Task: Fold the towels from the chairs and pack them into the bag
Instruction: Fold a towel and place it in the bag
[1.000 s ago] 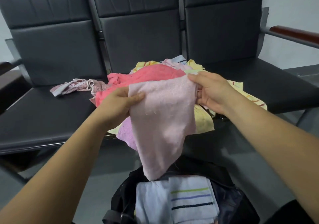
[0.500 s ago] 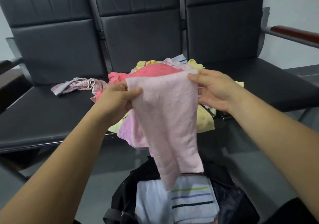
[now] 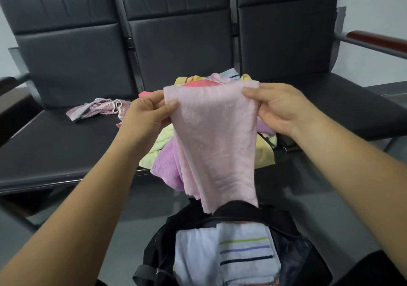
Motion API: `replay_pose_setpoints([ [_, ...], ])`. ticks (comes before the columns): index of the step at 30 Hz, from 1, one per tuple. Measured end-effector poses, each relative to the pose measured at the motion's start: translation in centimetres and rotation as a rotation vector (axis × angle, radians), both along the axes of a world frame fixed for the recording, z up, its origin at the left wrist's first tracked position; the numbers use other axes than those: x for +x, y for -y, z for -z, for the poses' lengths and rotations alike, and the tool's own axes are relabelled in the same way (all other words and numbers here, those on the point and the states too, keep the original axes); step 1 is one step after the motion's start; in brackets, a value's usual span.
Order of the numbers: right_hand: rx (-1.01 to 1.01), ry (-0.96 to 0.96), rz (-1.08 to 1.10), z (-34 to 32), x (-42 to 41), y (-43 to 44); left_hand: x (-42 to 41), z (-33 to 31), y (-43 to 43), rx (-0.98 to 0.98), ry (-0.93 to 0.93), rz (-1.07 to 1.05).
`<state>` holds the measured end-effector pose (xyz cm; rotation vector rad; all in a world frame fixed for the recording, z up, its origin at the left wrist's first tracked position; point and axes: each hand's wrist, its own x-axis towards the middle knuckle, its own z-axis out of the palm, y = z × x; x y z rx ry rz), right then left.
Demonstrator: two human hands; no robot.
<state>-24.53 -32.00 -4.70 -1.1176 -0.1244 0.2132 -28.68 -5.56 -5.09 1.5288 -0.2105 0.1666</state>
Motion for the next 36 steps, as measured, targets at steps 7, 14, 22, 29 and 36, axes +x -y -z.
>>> replay_pose_setpoints([
  [7,-0.339,0.183,0.302,0.1,-0.3,0.3,-0.4,-0.1,0.4,0.095,0.062,-0.186],
  [14,-0.380,0.411,0.185,-0.1,-1.1,-0.3,-0.9,-0.5,0.5,0.090,0.156,-0.174],
  [22,-0.626,0.477,-0.054,1.5,-2.3,-4.2,-2.1,-0.8,3.2,0.268,0.203,-0.017],
  [29,-0.077,0.201,0.095,-0.4,-2.4,-3.3,-1.3,1.3,2.0,0.297,-0.280,0.255],
  [36,-0.010,0.001,0.017,1.2,-0.1,-1.9,-1.8,0.9,3.7,-0.178,-0.330,0.334],
])
